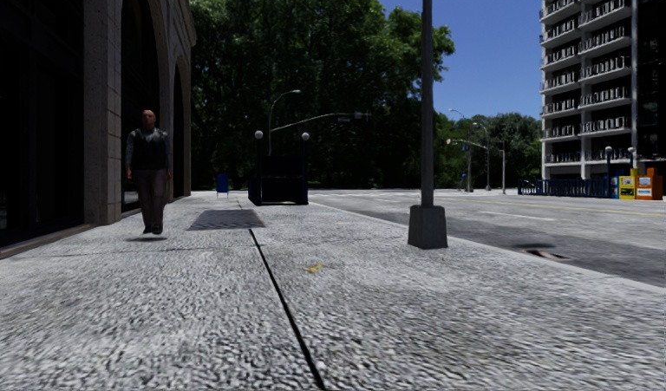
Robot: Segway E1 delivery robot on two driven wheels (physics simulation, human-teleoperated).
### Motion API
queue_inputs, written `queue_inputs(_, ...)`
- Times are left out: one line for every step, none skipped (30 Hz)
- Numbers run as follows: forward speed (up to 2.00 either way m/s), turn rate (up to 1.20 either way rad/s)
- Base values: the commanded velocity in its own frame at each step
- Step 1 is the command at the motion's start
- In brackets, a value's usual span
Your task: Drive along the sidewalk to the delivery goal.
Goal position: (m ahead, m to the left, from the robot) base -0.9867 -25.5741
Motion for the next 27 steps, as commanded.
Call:
queue_inputs(2.0,0.32)
queue_inputs(2.0,0.32)
queue_inputs(2.0,0.32)
queue_inputs(2.0,0.32)
queue_inputs(2.0,0.32)
queue_inputs(2.0,0.32)
queue_inputs(2.0,0.32)
queue_inputs(2.0,0.32)
queue_inputs(2.0,0.32)
queue_inputs(2.0,0.32)
queue_inputs(2.0,0.32)
queue_inputs(2.0,0.32)
queue_inputs(2.0,0.3)
queue_inputs(2.0,0.3)
queue_inputs(2.0,0.29)
queue_inputs(2.0,0.28)
queue_inputs(2.0,0.28)
queue_inputs(2.0,0.28)
queue_inputs(2.0,0.28)
queue_inputs(2.0,0.28)
queue_inputs(2.0,0.28)
queue_inputs(2.0,0.28)
queue_inputs(2.0,0.28)
queue_inputs(2.0,0.28)
queue_inputs(2.0,0.28)
queue_inputs(2.0,0.28)
queue_inputs(2.0,0.28)
